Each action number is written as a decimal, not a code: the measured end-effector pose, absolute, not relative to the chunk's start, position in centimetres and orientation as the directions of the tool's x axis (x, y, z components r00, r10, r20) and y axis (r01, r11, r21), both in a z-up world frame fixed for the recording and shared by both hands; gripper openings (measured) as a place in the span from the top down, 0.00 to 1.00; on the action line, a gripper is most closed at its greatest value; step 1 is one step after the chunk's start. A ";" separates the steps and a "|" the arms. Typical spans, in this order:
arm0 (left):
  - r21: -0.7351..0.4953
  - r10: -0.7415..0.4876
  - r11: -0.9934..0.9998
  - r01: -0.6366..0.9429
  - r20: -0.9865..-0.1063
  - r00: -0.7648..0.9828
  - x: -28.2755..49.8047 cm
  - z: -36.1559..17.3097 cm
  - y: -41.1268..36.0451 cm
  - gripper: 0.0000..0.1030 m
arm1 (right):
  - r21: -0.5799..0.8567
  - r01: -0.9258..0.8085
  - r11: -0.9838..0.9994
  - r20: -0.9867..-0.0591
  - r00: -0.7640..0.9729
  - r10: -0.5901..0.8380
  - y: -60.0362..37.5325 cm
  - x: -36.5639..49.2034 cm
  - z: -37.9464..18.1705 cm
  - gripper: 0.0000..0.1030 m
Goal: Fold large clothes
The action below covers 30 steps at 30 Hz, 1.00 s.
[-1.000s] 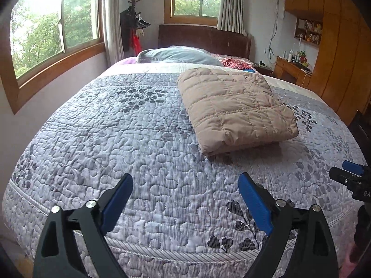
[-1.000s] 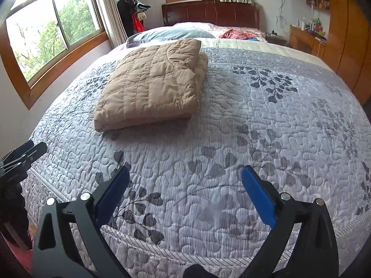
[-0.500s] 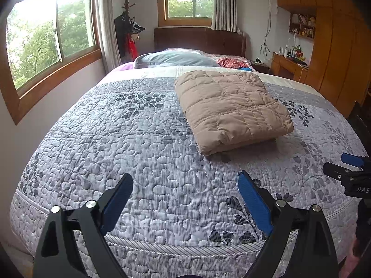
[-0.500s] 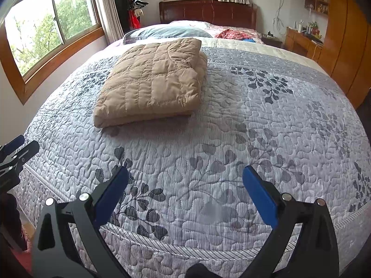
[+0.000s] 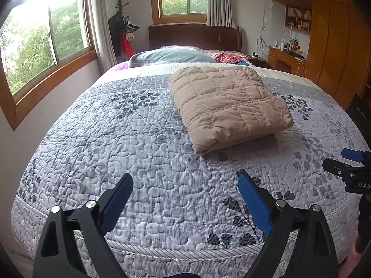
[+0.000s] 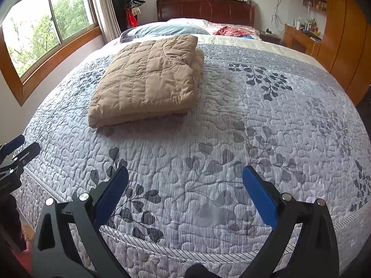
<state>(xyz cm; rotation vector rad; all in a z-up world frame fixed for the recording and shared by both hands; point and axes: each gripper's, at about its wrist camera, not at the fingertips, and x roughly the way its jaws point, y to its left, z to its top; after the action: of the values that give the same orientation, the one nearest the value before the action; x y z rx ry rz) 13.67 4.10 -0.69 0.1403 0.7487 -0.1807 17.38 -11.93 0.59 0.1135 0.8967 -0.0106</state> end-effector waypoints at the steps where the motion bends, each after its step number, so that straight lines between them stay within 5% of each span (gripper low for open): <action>1: 0.064 -0.112 0.975 0.213 -0.687 0.718 13.7 -0.7 4.1 0.10 | 0.092 0.057 0.994 -0.781 0.624 0.037 -12.0 17.4 0.6 0.05; 30: 0.049 -0.125 0.974 0.222 -0.699 0.704 14.0 -1.2 4.3 0.10 | 0.087 0.042 0.995 -0.783 0.620 0.042 -11.5 17.4 0.4 0.05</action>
<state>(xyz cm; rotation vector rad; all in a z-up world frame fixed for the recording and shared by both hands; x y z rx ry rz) 13.96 4.26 -1.19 0.1331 0.7661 -0.1937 17.36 -11.51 0.41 0.1000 0.9023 0.0002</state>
